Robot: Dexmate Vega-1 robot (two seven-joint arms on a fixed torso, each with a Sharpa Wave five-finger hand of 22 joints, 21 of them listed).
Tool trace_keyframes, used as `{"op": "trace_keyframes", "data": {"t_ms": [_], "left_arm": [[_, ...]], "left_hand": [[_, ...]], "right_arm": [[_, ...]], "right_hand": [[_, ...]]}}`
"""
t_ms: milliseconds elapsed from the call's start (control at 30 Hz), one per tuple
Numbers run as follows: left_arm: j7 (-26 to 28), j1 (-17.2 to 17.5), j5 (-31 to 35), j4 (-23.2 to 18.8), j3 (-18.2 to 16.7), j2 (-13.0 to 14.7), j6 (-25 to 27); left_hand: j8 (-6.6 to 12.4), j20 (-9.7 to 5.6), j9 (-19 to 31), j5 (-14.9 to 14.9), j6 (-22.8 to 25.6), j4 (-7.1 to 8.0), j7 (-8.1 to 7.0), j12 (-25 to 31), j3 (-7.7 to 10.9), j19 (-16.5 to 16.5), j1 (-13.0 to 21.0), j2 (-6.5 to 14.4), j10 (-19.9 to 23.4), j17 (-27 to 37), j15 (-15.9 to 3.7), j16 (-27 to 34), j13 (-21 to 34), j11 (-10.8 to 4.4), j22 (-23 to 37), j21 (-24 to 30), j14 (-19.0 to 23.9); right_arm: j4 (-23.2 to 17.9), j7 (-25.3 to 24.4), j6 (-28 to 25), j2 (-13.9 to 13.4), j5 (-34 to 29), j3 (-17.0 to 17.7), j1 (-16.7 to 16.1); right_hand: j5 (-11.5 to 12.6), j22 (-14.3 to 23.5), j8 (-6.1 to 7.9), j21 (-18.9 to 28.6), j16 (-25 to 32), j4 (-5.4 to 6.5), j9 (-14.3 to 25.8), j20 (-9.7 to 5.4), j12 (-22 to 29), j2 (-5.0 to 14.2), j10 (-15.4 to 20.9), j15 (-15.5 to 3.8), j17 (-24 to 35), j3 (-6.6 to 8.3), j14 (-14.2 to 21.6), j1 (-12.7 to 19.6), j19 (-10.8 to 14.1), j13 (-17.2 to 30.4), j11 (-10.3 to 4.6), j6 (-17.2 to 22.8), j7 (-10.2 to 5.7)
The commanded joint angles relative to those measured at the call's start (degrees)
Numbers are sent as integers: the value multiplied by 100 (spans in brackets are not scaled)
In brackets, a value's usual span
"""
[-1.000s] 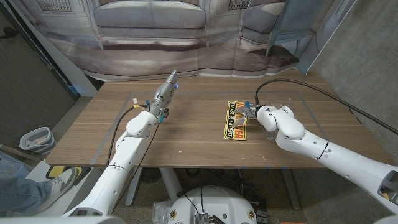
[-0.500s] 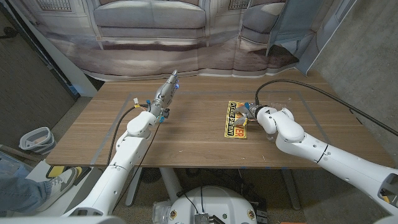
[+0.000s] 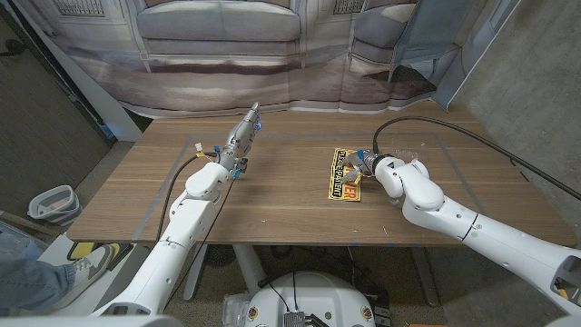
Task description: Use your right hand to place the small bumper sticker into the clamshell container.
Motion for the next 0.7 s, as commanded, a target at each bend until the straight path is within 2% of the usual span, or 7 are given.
{"op": "trace_keyframes", "data": {"t_ms": [33,167,300,367,600,700], "left_arm": [[23,-14,20,-6,23,-11,27],[23,-22,25,-10,28,-6,44],[35,-24,37,-44,28,4,66],[38,-25,43,-64,31,8,81],[47,-30,61,-77,46,12,123],[44,-31,51,-73,45,2,117]], "left_hand": [[21,-120,6,-27,32,21,0,5,-27,-287,63,3,-22,17,-2,29,15,-11,17,3,-10],[21,-119,7,-28,32,21,3,5,-31,-289,65,6,-22,17,-7,27,15,-15,17,3,-15],[21,-120,7,-30,32,21,0,6,-36,-292,68,8,-20,17,10,34,15,-14,18,3,1],[20,-120,7,-30,32,21,0,6,-38,-292,69,9,-20,17,4,32,15,-11,18,4,-4],[20,-119,7,-32,30,20,0,6,-42,-291,72,12,-19,17,1,29,15,-6,18,5,-11],[20,-119,7,-32,32,20,1,5,-44,-293,74,13,-23,17,-3,29,16,-6,18,5,-9]], "right_arm": [[-35,-270,64,-25,-4,94,-121],[-60,-443,91,-40,15,144,-194],[-73,-614,123,-42,75,204,-262],[-79,-693,138,-45,103,230,-291],[-102,-1020,236,-81,192,317,-398],[-109,-1183,288,-99,238,362,-448]], "right_hand": [[-23,13,35,64,46,5,7,-21,36,63,397,-302,4,66,129,9,93,38,-289,125,-8],[-39,21,113,87,49,3,12,-73,82,107,588,-367,5,97,289,43,185,48,-274,433,-99],[-62,27,169,115,73,2,14,-112,113,151,734,-432,6,127,481,75,281,55,-390,677,-153],[-73,29,179,129,76,4,15,-141,123,159,783,-450,6,133,537,79,326,56,-368,740,-175],[-103,34,198,159,84,4,17,-203,160,197,944,-481,5,159,687,104,428,59,-437,888,-205],[-128,40,234,184,94,-2,19,-223,177,254,1046,-570,3,199,825,147,507,60,-477,1065,-250]]}}
